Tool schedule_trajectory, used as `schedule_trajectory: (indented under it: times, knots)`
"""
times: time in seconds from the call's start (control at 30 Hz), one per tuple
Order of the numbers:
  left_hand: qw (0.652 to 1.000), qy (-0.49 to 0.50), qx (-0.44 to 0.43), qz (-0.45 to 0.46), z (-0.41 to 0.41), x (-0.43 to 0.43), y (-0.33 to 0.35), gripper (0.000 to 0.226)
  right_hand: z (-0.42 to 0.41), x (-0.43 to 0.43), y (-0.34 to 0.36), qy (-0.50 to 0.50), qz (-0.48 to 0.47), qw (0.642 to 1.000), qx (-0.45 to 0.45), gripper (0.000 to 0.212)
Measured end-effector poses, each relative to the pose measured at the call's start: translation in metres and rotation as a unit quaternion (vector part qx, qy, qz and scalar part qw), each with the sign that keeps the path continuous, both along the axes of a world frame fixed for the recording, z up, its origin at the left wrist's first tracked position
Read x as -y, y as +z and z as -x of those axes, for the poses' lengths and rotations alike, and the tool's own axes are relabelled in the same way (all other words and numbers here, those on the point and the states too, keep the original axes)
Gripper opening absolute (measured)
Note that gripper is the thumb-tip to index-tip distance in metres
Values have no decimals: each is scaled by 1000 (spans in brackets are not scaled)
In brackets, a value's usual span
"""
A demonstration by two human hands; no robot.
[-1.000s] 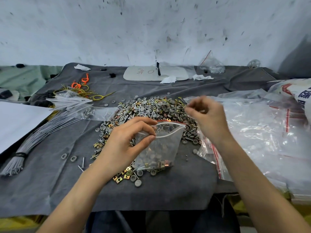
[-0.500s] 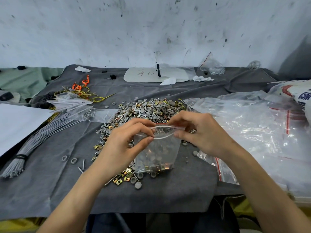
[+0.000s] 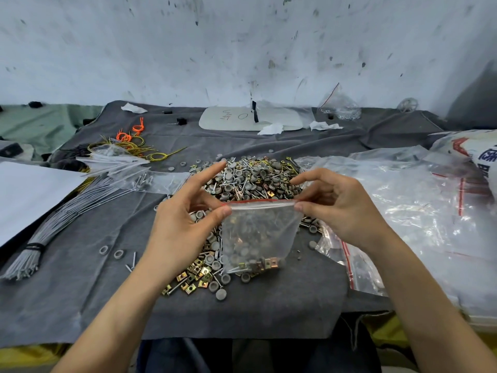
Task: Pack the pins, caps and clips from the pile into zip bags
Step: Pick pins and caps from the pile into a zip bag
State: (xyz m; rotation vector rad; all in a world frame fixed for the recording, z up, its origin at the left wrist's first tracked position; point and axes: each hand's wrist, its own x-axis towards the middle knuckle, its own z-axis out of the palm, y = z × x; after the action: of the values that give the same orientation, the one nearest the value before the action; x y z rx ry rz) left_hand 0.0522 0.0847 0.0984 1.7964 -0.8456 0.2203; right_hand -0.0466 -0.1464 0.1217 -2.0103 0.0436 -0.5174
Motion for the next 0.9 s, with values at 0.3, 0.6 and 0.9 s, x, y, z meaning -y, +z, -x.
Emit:
schedule_trajectory:
  times: [0.3,0.6,0.9]
  knots:
    - [998,-54,11,8,2,16,-6,75,12,4,14,-15,153,988,-22,32]
    - [997,-74,10,17,12,28,-10,70,-7,-36,14,35,277,960,2,6]
    - [996,-82,27,-2,12,29,-11,73,-7,-41,11,36,268,962,15,5]
